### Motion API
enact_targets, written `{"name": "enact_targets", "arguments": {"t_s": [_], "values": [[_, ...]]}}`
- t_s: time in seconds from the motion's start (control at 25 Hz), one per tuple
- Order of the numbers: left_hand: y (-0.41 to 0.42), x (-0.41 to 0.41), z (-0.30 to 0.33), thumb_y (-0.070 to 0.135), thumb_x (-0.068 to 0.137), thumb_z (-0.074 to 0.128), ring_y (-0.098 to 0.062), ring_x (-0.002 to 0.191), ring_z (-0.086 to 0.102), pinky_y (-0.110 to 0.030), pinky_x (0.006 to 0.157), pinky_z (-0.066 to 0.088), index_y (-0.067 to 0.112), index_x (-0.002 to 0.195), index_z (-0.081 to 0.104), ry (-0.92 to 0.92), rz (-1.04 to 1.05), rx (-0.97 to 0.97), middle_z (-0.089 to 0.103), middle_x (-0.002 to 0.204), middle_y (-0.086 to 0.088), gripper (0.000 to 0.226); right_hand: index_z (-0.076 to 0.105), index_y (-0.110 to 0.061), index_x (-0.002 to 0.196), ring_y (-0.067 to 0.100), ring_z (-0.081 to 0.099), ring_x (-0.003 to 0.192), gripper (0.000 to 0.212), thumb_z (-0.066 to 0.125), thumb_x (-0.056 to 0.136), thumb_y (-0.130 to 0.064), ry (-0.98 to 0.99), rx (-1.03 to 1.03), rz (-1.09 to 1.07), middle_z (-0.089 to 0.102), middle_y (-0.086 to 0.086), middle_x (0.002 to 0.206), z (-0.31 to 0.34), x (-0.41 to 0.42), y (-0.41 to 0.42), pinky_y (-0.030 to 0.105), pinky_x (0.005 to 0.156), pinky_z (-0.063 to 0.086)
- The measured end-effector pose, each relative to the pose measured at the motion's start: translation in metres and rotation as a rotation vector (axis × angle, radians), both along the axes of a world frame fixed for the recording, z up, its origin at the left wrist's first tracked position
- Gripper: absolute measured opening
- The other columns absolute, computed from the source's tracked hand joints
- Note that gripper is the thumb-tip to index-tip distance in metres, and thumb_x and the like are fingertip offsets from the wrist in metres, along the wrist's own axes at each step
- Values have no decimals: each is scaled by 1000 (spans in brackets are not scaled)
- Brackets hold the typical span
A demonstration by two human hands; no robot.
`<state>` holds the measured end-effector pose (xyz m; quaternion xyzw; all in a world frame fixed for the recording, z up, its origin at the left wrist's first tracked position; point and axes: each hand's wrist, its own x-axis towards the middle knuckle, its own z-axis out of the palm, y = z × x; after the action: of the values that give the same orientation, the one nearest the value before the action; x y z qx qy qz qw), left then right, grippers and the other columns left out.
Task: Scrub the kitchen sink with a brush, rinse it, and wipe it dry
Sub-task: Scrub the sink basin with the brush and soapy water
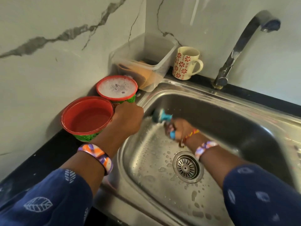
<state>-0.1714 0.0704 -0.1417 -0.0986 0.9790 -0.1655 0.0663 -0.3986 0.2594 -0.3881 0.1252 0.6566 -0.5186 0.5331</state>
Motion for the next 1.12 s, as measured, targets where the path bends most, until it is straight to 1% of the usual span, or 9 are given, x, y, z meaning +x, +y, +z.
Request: {"name": "enact_targets", "arguments": {"t_s": [0.04, 0.08, 0.16, 0.2, 0.36, 0.48, 0.64, 0.96, 1.12], "values": [[0, 0, 0, 14, 90, 51, -27, 107, 61, -29, 68, 37, 16, 119, 58, -1, -6, -4, 62, 115, -7, 29, 57, -12, 90, 19, 54, 56, 49, 71, 70, -55, -67, -75, -30, 57, 7, 66, -1, -24, -2, 23, 39, 34], [0, 0, 1, 14, 90, 52, -27, 106, 61, -28, 67, 36, 16, 118, 59, -1, -8, -5, 63, 115, -7, 29, 53, -12, 77, 17, 54, 45, 35, 64, 79, -45, -76, -148, -72, 53, 10, 52, 18, -14, -5, 21, 37, 38], [0, 1, 1, 13, 90, 52, -27, 106, 61, -28, 67, 38, 16, 119, 59, 11, -3, 11, 63, 114, -7, 29, 41, -12, 67, 9, 28, 17, 33, 32, 97, -20, -131, -436, -164, 33, 2, 29, 127, 85, -16, 12, 22, 23], [-1, 0, 1, 13, 90, 52, -27, 107, 60, -29, 69, 40, 15, 119, 58, 19, 3, 22, 62, 115, -7, 30, 40, -11, 68, 2, 29, 20, 34, 26, 98, -16, -173, -434, -129, 37, -4, 33, 164, 135, -23, 8, 24, 23], [1, -5, 1, 6, 90, 50, -29, 108, 59, -30, 70, 41, 13, 117, 59, 18, 5, 34, 61, 116, -8, 30, 53, -10, 87, 0, 31, 27, 27, 33, 100, -23, -468, -299, 83, 42, -4, 47, 143, 219, 0, 9, 24, 25], [5, -9, 4, 5, 90, 49, -30, 111, 58, -31, 76, 46, 10, 117, 59, 0, -1, 42, 60, 118, -9, 29, 48, -7, 81, 1, 33, 24, 30, 29, 100, -20, -335, -307, 15, 41, -2, 43, 157, 196, -16, 10, 22, 26], [2, -10, 4, 5, 91, 49, -30, 111, 58, -31, 76, 46, 11, 120, 59, -2, -32, 28, 60, 118, -10, 32, 43, -7, 75, 2, 29, 20, 37, 23, 101, -23, -110, -411, -411, 40, -3, 35, 196, 107, -51, 11, 21, 23], [-5, -13, 3, 5, 91, 45, -30, 110, 58, -34, 82, 46, 9, 113, 60, -13, -60, 20, 61, 115, -12, 26, 50, -12, 96, 0, 26, 29, 23, 34, 101, -28, -216, -246, 49, 42, -3, 50, 167, 197, -16, 9, 25, 21], [-3, -15, 3, 2, 92, 44, -31, 109, 59, -35, 81, 47, 8, 111, 62, -28, -46, 24, 61, 114, -12, 28, 42, -10, 75, 1, 28, 21, 34, 26, 102, -24, -128, -379, -260, 39, -4, 36, 191, 134, -43, 9, 23, 20]]}}
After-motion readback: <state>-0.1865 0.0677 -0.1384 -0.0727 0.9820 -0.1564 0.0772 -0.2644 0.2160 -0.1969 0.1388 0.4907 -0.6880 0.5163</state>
